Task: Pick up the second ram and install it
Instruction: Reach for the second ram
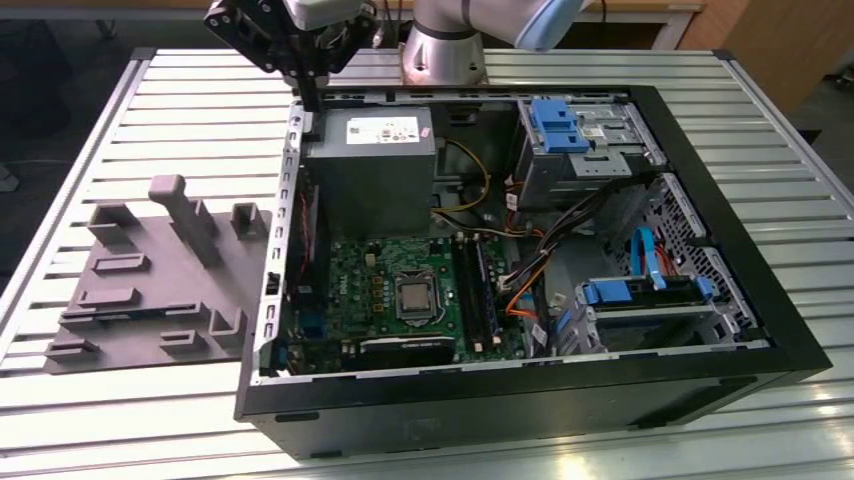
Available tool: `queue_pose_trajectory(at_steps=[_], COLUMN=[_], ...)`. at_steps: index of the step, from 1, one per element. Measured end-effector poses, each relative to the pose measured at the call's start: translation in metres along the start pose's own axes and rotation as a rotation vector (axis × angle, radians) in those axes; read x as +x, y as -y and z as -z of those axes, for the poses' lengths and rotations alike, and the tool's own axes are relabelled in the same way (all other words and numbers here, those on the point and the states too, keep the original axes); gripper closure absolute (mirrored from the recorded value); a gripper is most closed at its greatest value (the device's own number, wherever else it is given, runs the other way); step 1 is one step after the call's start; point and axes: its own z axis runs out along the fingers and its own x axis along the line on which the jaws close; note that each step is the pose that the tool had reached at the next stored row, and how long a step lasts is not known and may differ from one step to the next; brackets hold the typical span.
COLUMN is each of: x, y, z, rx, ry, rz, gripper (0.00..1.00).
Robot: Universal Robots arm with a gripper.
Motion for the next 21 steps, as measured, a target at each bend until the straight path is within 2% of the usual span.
queue_pose_trajectory(at_steps=[21], x=[0.0172], y=[0.0013], z=[0.0004], rx=[0.0000], ry=[0.0000], rz=[0.000], gripper=[0.89])
